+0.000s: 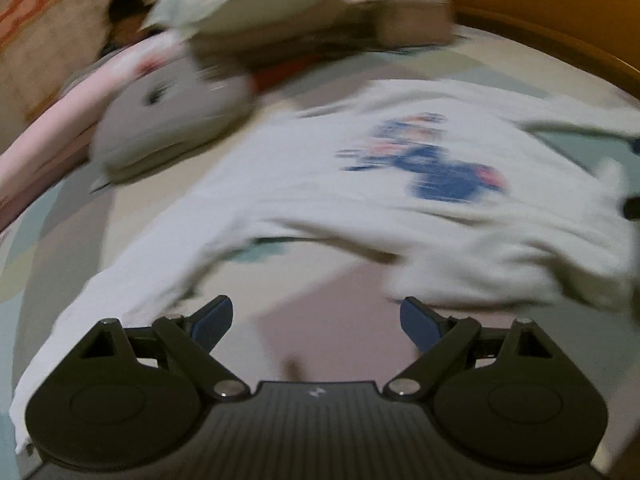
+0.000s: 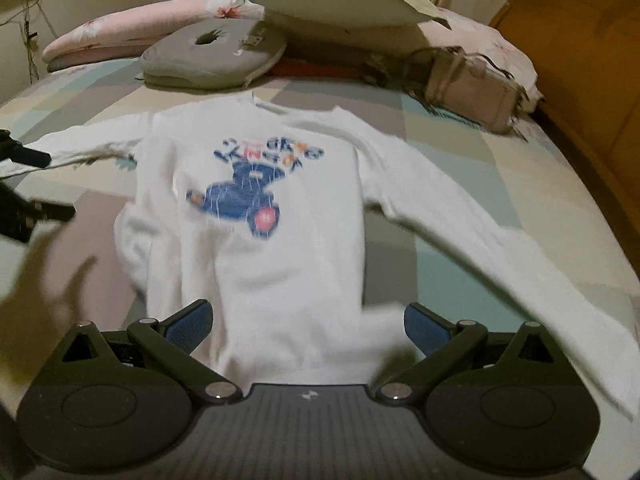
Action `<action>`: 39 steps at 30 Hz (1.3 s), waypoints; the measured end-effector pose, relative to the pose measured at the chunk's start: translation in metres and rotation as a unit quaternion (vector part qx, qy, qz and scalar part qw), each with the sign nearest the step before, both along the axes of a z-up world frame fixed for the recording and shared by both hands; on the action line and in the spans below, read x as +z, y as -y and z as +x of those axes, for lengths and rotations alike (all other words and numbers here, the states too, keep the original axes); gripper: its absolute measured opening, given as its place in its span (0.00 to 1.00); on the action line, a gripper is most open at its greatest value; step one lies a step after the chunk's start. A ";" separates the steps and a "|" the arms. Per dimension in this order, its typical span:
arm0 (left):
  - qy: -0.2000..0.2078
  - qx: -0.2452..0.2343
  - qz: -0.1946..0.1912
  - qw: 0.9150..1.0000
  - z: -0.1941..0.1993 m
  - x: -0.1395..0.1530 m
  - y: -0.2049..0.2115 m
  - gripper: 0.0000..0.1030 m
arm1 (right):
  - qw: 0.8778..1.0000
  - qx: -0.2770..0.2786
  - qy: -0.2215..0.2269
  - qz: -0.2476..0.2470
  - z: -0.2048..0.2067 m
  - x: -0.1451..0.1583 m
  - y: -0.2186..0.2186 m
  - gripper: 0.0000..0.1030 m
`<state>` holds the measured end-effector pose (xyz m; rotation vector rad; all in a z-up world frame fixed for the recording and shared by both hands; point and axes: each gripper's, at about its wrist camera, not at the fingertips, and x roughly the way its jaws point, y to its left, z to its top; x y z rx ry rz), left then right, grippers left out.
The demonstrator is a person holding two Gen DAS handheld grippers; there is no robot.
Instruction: Fold clothes
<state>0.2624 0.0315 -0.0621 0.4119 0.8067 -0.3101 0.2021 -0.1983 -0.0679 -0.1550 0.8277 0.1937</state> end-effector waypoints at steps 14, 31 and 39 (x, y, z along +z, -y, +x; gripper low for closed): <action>0.012 0.047 -0.004 0.999 -0.081 -0.009 0.034 0.89 | 0.988 0.129 0.063 0.049 -0.067 0.014 -0.031 0.99; 0.031 0.111 -0.023 0.993 -0.069 -0.008 -0.030 0.94 | 0.970 0.205 0.073 -0.110 0.000 -0.064 -0.127 0.59; 0.036 0.107 -0.022 0.993 -0.078 -0.005 -0.031 0.94 | 0.985 0.164 0.035 -0.031 0.013 -0.035 -0.106 0.09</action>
